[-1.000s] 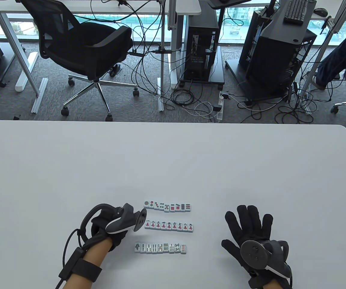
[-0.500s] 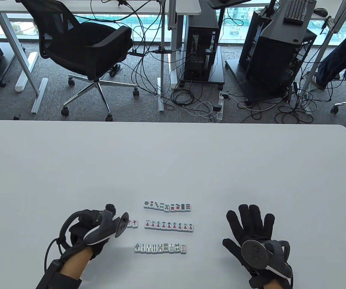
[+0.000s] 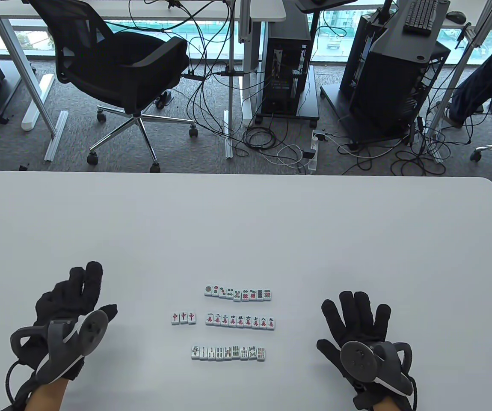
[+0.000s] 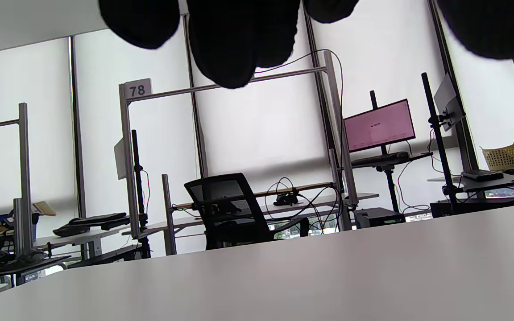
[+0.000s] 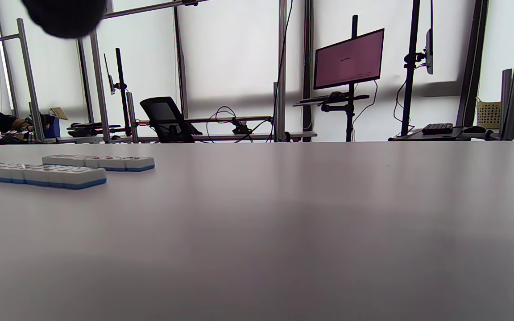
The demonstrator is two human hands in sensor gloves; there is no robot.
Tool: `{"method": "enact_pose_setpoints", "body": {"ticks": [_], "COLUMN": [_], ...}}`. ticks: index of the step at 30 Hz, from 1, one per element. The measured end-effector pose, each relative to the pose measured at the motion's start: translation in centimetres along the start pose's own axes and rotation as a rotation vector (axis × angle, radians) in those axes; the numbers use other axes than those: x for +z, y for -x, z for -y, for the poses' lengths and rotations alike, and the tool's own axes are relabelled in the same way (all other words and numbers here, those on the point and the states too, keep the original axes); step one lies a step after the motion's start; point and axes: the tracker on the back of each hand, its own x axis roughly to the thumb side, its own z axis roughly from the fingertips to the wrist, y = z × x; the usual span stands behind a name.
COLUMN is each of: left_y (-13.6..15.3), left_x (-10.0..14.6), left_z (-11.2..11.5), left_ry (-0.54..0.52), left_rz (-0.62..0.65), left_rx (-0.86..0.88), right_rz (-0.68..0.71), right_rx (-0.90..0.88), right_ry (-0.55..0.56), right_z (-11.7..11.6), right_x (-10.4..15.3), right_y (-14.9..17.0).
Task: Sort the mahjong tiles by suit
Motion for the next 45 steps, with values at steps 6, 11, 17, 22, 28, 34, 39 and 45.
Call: {"method": "enact_pose_setpoints", "body": {"ticks": [6, 11, 17, 22, 28, 34, 39, 45], "left_y": [0.6, 0.6, 1.1, 0.9, 0.7, 0.7, 0.7, 0.3], "left_x": [1.2, 1.2, 1.7, 1.8, 2.0, 2.0, 2.1, 2.2], "left_z": [2.9, 4.9, 6.1, 6.5, 6.7, 6.7, 6.6, 6.6], "left_ry": [0.092, 0.149, 0.188, 0.190, 0.212, 0.227, 0.235, 0.238], "left_rz": [0.014, 0.033, 0.064, 0.072, 0.066, 0.055, 0.050, 0.060], "left_rx": [0.070, 0.088, 0.053, 0.048, 0.047, 0.054, 0.045, 0.052], "right_rz": [-0.010, -0.018, -0.049, -0.056, -0.059, -0.067, -0.055, -0.058], "right_rx": [0.006, 0.037, 0.052, 0.050, 0.040, 0.030, 0.036, 0.030], "right_ry": [0.001, -0.010, 0.013, 0.018, 0.013, 0.020, 0.003, -0.009], "right_z": [0.0, -0.4, -0.3, -0.2, -0.2, 0.0, -0.3, -0.3], "right_x": [0.0, -0.1, -0.1, -0.2, -0.2, -0.1, -0.2, -0.2], "right_y": [0.2, 0.3, 0.5, 0.6, 0.8, 1.0, 0.9, 1.0]}}
